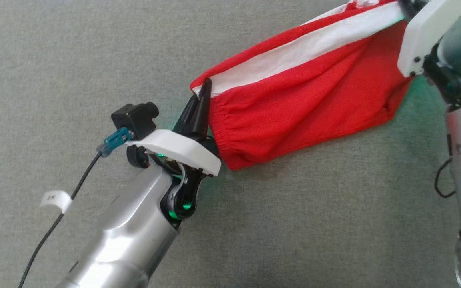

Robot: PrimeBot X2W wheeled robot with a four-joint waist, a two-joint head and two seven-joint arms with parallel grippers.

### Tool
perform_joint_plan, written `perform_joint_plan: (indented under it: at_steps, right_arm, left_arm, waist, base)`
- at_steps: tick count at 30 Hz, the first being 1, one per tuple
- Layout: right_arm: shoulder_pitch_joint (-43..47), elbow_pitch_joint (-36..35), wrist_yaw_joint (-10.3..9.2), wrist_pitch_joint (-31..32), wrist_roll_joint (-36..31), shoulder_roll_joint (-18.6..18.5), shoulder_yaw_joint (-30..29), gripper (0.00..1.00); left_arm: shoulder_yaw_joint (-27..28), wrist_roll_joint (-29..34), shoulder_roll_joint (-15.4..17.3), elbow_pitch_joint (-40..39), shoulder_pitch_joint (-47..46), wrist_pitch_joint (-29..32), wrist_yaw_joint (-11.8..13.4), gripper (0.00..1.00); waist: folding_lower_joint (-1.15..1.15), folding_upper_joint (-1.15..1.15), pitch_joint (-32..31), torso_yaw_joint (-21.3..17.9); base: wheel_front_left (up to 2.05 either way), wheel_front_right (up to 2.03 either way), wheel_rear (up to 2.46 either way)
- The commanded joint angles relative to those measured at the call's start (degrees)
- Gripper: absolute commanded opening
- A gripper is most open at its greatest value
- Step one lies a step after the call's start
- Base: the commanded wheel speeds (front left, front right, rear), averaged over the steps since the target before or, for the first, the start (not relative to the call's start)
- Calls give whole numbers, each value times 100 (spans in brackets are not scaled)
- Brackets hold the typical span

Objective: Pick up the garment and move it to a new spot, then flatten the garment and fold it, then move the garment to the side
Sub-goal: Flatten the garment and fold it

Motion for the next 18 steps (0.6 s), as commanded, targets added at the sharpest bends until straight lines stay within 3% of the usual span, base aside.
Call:
perform_joint_plan:
  at_steps: [1, 2, 3, 4, 5, 12, 18]
  right_arm:
    - [-215, 6, 37, -193, 86, 98, 120, 100]
    - [-259, 105, 37, -330, 130, 115, 153, 100]
    - [-290, 209, 37, -441, 172, 125, 187, 100]
    - [-290, 209, 37, -441, 172, 125, 187, 100]
    - [-312, 295, 37, -554, 214, 120, 253, 100]
    - [-191, 600, 37, -950, 769, -33, 559, 100]
    - [226, 485, 37, -1096, 1211, -398, 696, 100]
  left_arm:
    - [156, -5, 5, -14, -189, -50, -87, 14]
    - [148, -13, -19, 48, -215, -71, -120, 41]
    - [142, -18, -37, 104, -230, -96, -149, 54]
    - [142, -18, -37, 104, -230, -96, -149, 54]
    - [138, -18, -47, 156, -232, -131, -174, 100]
    - [92, -62, 61, 277, 130, -266, -350, 100]
    - [168, 226, 471, 0, 627, -554, -312, 100]
  waist:
    - [-2, 0, 61, 59]
    - [-2, 0, 63, 66]
    - [-2, 0, 57, 70]
    - [-2, 0, 57, 70]
    - [-2, 0, 35, 72]
    - [-2, 0, -358, 21]
    - [-2, 0, -762, -25]
  base:
    - [0, 0, 0]
    - [0, 0, 0]
    - [0, 0, 0]
    - [0, 0, 0]
    - [0, 0, 0]
    - [0, 0, 0]
    - [0, 0, 0]
